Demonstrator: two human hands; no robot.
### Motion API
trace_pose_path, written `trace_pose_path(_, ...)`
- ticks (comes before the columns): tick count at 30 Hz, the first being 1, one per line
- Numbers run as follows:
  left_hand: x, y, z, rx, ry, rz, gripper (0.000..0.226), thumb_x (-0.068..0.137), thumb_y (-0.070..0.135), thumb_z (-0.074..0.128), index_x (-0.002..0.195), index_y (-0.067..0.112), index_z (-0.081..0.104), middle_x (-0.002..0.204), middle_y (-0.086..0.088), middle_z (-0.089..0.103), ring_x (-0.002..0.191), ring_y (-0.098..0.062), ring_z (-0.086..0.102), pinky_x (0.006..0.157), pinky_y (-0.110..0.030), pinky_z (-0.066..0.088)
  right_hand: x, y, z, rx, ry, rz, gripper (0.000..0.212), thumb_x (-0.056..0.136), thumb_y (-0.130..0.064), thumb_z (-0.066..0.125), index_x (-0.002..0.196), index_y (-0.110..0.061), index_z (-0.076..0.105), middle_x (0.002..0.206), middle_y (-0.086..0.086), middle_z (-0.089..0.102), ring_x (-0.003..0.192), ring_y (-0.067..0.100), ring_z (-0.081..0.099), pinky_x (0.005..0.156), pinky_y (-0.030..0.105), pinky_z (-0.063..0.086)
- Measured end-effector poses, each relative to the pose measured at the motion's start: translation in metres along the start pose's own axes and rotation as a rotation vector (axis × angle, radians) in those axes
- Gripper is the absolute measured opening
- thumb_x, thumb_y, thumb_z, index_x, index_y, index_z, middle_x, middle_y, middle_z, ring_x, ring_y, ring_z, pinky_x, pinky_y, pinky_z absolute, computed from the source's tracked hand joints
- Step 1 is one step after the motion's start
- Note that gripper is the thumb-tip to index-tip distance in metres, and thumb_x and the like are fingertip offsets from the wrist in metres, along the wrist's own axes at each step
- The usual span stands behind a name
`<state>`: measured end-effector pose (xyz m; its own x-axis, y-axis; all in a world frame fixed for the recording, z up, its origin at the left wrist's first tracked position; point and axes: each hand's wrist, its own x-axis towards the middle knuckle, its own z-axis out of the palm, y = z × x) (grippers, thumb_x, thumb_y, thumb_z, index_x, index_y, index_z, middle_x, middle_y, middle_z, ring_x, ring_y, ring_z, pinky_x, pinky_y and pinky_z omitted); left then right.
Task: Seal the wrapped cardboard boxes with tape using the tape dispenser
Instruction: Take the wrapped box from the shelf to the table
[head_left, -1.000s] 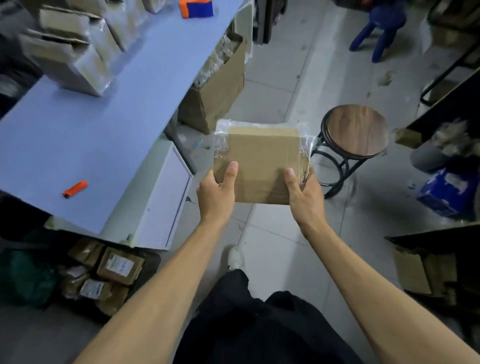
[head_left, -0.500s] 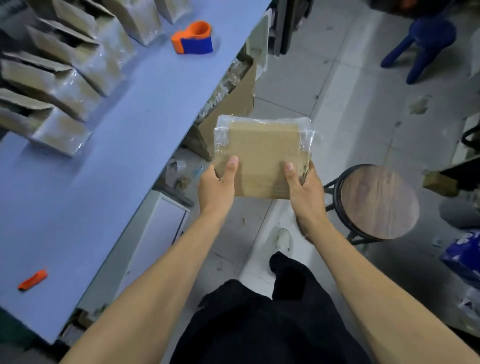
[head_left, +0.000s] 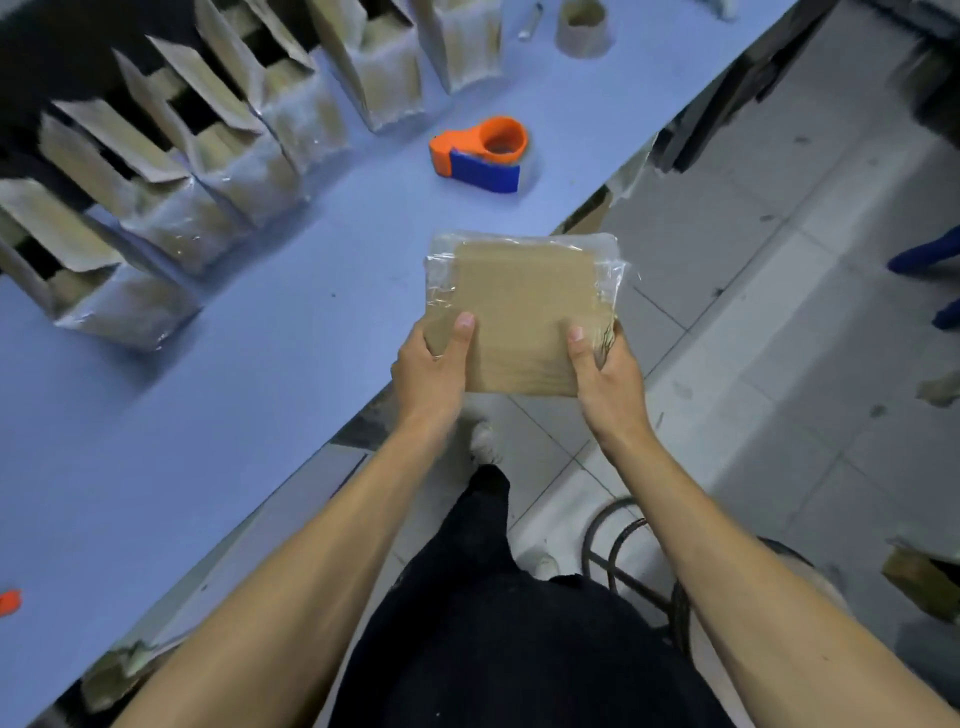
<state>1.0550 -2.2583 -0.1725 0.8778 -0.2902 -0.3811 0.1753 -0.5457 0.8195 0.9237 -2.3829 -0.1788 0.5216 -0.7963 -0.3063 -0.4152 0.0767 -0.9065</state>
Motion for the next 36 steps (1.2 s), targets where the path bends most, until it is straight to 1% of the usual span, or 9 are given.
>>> trace_pose_path(3, 0.047, 0.016, 0.0, -0.035, 0.018, -0.045, 0.05, 0.089, 0.066, 0.057, 0.123, 0.029, 0.063, 0.111, 0.014, 0.068, 0.109, -0.015, 0.064, 0.092, -0.036, 0.053, 0.054, -0.02, 0.019, -0.03, -0.056, 0.01, 0.066, 0.089, -0.066, 0.052, 0.145, -0.034, 0.041, 0.108, -0.042, 0.06, 0.105, -0.02, 0.054, 0.085, 0.008, 0.043)
trace_pose_path(7, 0.103, 0.035, -0.003, -0.07, 0.08, -0.066, 0.019, 0.087, 0.064, 0.058, 0.089, 0.045, 0.059, 0.08, 0.041, 0.063, 0.082, 0.024, 0.057, 0.071, -0.015, 0.044, 0.113, -0.048, 0.043, -0.054, -0.109, -0.02, 0.065, 0.085, -0.067, 0.055, 0.142, -0.036, 0.045, 0.118, -0.029, 0.064, 0.112, -0.009, 0.058, 0.096, 0.017, 0.046)
trace_pose_path(10, 0.132, 0.048, 0.0, -0.128, 0.137, -0.094, 0.033, 0.079, 0.072, 0.056, 0.093, 0.043, 0.061, 0.084, 0.035, 0.065, 0.082, 0.022, 0.058, 0.071, -0.017, 0.046, 0.153, -0.064, 0.054, -0.072, -0.177, -0.028, 0.066, 0.084, -0.068, 0.056, 0.141, -0.036, 0.046, 0.12, -0.028, 0.063, 0.112, -0.01, 0.058, 0.097, 0.02, 0.047)
trace_pose_path(16, 0.179, 0.065, 0.018, -0.21, 0.269, -0.173, 0.028, 0.082, 0.07, 0.056, 0.092, 0.045, 0.062, 0.085, 0.04, 0.065, 0.084, 0.019, 0.06, 0.071, -0.016, 0.046, 0.236, -0.089, 0.073, -0.164, -0.346, -0.088, 0.065, 0.09, -0.058, 0.059, 0.147, -0.032, 0.04, 0.127, -0.022, 0.062, 0.12, -0.001, 0.056, 0.103, 0.026, 0.045)
trace_pose_path(22, 0.208, 0.075, 0.022, -0.282, 0.332, -0.222, 0.034, 0.093, 0.053, 0.062, 0.118, 0.03, 0.063, 0.108, 0.019, 0.07, 0.101, 0.0, 0.066, 0.088, -0.027, 0.053, 0.298, -0.121, 0.086, -0.273, -0.571, -0.18, 0.061, 0.09, -0.05, 0.064, 0.143, -0.034, 0.041, 0.104, -0.058, 0.046, 0.1, -0.025, 0.051, 0.081, 0.002, 0.038)
trace_pose_path(25, 0.212, 0.068, 0.01, -0.34, 0.309, -0.231, 0.032, 0.093, 0.037, 0.07, 0.12, 0.024, 0.062, 0.112, 0.015, 0.071, 0.097, 0.004, 0.067, 0.083, -0.023, 0.055, 0.317, -0.13, 0.094, -0.323, -0.673, -0.207, 0.062, 0.084, -0.037, 0.074, 0.14, -0.029, 0.046, 0.106, -0.05, 0.052, 0.103, -0.018, 0.055, 0.084, 0.006, 0.042)
trace_pose_path(29, 0.206, 0.055, -0.008, -0.462, 0.311, -0.248, 0.046, 0.085, 0.012, 0.078, 0.12, 0.026, 0.051, 0.114, 0.011, 0.067, 0.099, 0.002, 0.066, 0.08, -0.018, 0.053, 0.326, -0.132, 0.116, -0.369, -0.746, -0.251, 0.074, 0.072, -0.016, 0.083, 0.133, -0.028, 0.045, 0.116, -0.013, 0.065, 0.102, 0.006, 0.063, 0.087, 0.026, 0.051)
trace_pose_path(32, 0.198, 0.048, -0.02, -0.544, 0.293, -0.287, 0.056, 0.076, 0.046, 0.08, 0.119, 0.027, 0.05, 0.105, 0.011, 0.067, 0.088, 0.005, 0.064, 0.078, -0.018, 0.047, 0.321, -0.127, 0.13, -0.336, -0.747, -0.249, 0.069, 0.069, -0.002, 0.078, 0.123, -0.028, 0.045, 0.106, -0.015, 0.065, 0.087, -0.005, 0.063, 0.074, 0.019, 0.049)
trace_pose_path(36, 0.194, 0.04, -0.023, -0.656, 0.37, -0.37, 0.071, 0.06, 0.074, 0.072, 0.111, 0.029, 0.053, 0.107, 0.017, 0.068, 0.098, 0.002, 0.064, 0.087, -0.025, 0.047, 0.317, -0.115, 0.137, -0.222, -0.871, -0.117, 0.07, 0.068, -0.001, 0.086, 0.121, -0.02, 0.044, 0.121, 0.0, 0.064, 0.107, 0.01, 0.064, 0.089, 0.024, 0.052)
